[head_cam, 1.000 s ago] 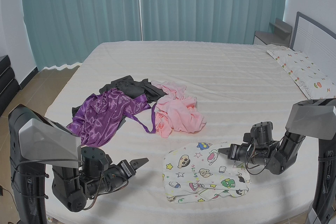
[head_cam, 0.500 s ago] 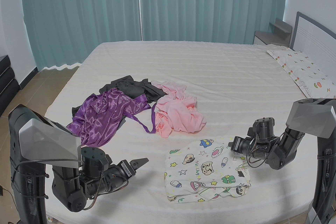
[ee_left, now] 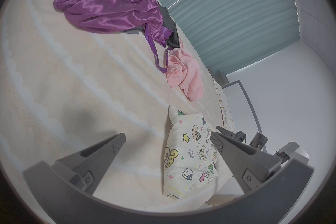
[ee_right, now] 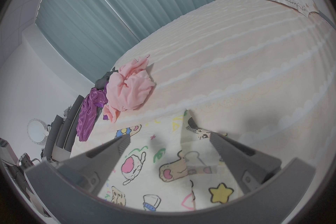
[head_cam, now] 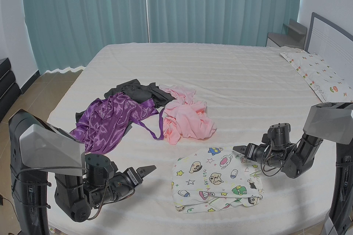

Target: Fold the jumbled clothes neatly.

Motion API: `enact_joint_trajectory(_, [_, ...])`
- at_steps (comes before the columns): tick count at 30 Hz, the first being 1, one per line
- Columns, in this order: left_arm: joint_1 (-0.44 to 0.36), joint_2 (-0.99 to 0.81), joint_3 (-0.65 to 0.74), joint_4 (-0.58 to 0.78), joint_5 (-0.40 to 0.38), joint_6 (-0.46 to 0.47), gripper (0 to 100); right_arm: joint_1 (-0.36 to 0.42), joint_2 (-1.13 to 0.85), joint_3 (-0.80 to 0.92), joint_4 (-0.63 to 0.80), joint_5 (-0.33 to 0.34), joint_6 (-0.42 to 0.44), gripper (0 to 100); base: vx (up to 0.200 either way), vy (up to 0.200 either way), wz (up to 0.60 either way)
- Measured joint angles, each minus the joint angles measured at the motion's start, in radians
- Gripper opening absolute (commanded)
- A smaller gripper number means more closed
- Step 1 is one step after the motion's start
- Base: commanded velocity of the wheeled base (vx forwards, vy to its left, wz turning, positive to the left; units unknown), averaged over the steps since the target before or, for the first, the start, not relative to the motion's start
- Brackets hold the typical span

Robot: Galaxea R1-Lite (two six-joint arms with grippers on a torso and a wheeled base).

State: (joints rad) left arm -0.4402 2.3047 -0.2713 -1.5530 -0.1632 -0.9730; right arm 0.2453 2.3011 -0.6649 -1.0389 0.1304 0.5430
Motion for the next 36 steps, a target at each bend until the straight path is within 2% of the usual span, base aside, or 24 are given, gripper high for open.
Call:
enact_joint_trajectory(5, [0.033,-0.031,0.003,0.0,0.019,0.069,100,-0.012,-0.118,0.077,0.0,-0.01,0.0,100,0.0,0.0,0.0])
enact_joint_trajectory(10, [0.072,-0.138,0.045,0.0,0.045,0.138,100,-0.015,-0.305,0.18,0.002,-0.047,-0.008,100,0.0,0.0,0.0])
enact_joint_trajectory(15, [0.087,-0.332,0.116,0.027,0.099,0.239,100,-0.003,-0.54,0.283,0.039,-0.104,-0.05,100,0.0,0.0,0.0])
enact_joint_trajectory(20, [0.09,-0.555,0.17,0.139,0.183,0.325,100,0.007,-0.785,0.369,0.134,-0.175,-0.108,100,0.0,0.0,0.0])
enact_joint_trajectory(27, [0.09,-0.896,0.203,0.438,0.293,0.477,100,0.009,-1.126,0.449,0.375,-0.275,-0.189,100,0.0,0.0,0.0])
enact_joint_trajectory(36, [0.094,-1.322,0.137,1.017,0.434,0.618,100,-0.058,-1.527,0.507,0.697,-0.353,-0.347,100,0.0,0.0,0.0])
